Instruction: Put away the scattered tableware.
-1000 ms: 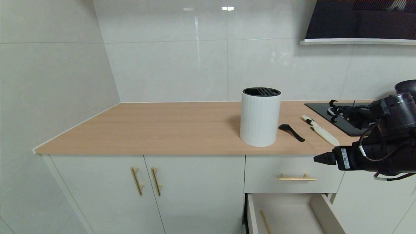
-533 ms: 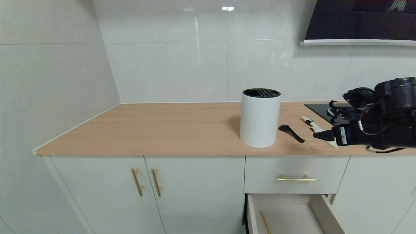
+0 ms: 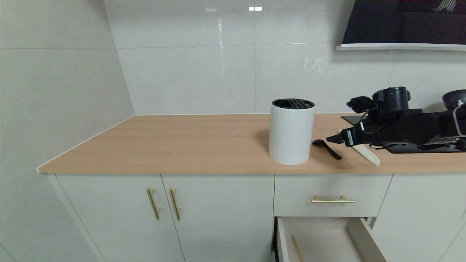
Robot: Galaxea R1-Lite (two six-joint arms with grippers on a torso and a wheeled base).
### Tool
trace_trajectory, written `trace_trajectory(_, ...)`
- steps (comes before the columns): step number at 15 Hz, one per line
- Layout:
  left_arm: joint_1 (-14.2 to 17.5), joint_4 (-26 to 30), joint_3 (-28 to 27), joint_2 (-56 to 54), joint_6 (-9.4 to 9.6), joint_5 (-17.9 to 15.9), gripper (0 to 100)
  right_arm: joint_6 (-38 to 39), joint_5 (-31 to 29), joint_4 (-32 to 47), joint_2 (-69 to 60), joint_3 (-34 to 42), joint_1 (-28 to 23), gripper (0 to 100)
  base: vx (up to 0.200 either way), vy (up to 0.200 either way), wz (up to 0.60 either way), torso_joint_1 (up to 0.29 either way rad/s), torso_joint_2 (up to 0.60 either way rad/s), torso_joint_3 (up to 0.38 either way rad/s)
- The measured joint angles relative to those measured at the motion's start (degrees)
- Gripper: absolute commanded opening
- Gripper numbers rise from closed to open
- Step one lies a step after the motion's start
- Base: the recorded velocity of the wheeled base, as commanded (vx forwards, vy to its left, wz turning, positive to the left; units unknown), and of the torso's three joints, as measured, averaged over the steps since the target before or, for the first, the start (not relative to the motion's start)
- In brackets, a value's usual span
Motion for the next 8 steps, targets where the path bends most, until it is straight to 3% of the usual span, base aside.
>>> trace_trajectory(3,0.0,0.0,0.0,0.0,0.0,0.0,100,-0.28,3.36,0.05,6.45,-3.67,0.0,100,0.0,0.0,0.0,0.0,0.0,0.0)
trace_trajectory(8,0.0,0.0,0.0,0.0,0.02,0.0,100,0.05,3.67,0.1,11.95,-7.45,-0.5,100,0.0,0.0,0.0,0.0,0.0,0.0)
